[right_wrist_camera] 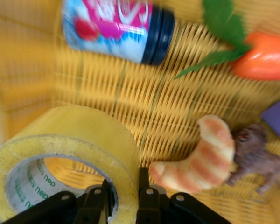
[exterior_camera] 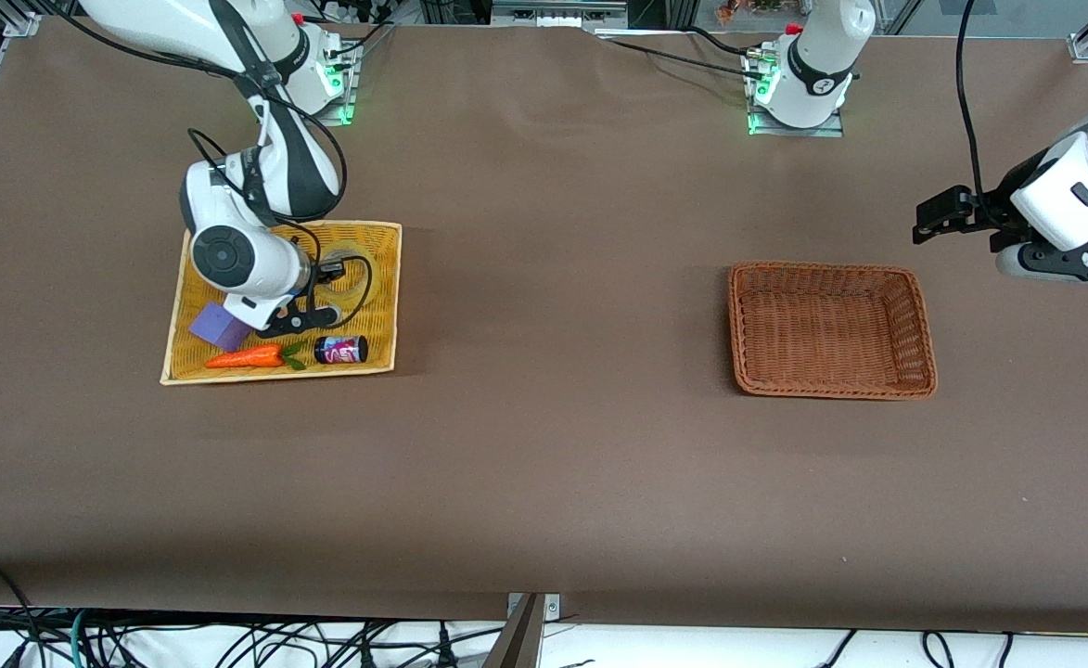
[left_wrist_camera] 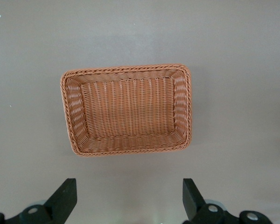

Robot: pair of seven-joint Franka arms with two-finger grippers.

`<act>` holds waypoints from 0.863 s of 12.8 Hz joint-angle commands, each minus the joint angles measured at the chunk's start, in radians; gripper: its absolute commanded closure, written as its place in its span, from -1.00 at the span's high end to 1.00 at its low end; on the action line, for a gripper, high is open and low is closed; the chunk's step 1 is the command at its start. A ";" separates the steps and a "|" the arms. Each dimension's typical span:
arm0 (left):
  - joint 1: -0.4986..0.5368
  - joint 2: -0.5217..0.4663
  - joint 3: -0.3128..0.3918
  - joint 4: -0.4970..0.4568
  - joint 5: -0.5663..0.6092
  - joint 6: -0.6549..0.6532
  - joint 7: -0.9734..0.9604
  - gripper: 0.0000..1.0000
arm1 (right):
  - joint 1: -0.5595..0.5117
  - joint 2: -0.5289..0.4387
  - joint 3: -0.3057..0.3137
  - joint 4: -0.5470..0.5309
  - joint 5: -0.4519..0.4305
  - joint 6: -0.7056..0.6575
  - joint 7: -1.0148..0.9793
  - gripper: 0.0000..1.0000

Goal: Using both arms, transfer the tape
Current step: 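Carry the tape toward the table middle while the left gripper reaches over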

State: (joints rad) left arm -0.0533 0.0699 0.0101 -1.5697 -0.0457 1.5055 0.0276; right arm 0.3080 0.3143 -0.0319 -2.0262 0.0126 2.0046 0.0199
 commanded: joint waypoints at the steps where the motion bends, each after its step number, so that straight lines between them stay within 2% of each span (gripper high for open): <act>1: 0.004 -0.010 -0.002 0.008 -0.002 0.010 0.017 1.00 | 0.013 -0.003 0.027 0.185 0.073 -0.189 0.005 -1.00; 3: 0.004 -0.002 -0.004 0.028 -0.005 0.007 0.018 1.00 | 0.061 0.023 0.044 0.219 0.189 -0.187 0.096 -1.00; 4: 0.003 -0.002 -0.009 0.030 -0.003 0.007 0.018 1.00 | 0.109 0.066 0.046 0.263 0.231 -0.153 0.154 -1.00; 9: -0.008 0.023 -0.012 0.030 -0.002 0.007 0.017 1.00 | 0.360 0.362 0.046 0.585 0.245 0.003 0.604 -1.00; 11: -0.017 0.102 -0.019 0.033 0.012 0.015 0.015 1.00 | 0.429 0.440 0.047 0.619 0.245 0.141 0.695 -1.00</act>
State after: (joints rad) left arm -0.0589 0.0963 -0.0031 -1.5567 -0.0457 1.5121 0.0285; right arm 0.6916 0.6625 0.0235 -1.5037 0.2413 2.0850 0.6398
